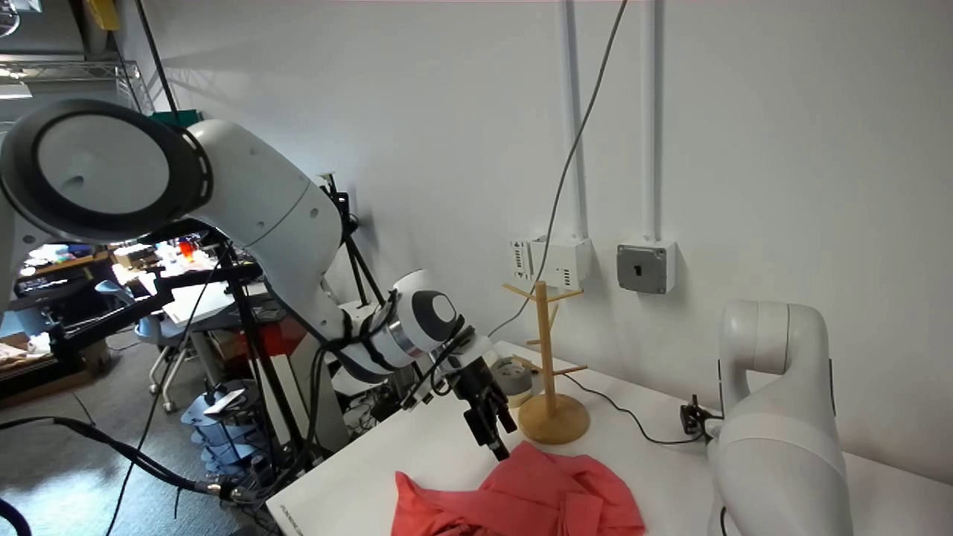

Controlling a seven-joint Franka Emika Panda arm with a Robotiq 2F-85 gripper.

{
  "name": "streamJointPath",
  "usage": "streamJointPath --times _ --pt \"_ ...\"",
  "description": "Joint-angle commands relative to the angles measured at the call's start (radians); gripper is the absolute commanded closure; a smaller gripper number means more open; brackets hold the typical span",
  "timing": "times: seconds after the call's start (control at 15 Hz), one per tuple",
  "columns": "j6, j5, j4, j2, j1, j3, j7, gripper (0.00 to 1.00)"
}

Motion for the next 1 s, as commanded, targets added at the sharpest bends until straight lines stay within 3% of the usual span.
streamJointPath --times 0.0,0.33,0.67,0.93 --pt "0.063 0.056 -0.116 -0.078 -0.057 0.082 -0.038 0.00" --pt "0.180 0.205 -0.191 -0.060 -0.069 0.135 -0.040 0.00" --pt "0.264 0.346 -0.251 -0.044 -0.035 0.159 -0.049 0.00" --pt "0.326 0.374 -0.268 -0.015 0.028 0.132 -0.019 0.01"
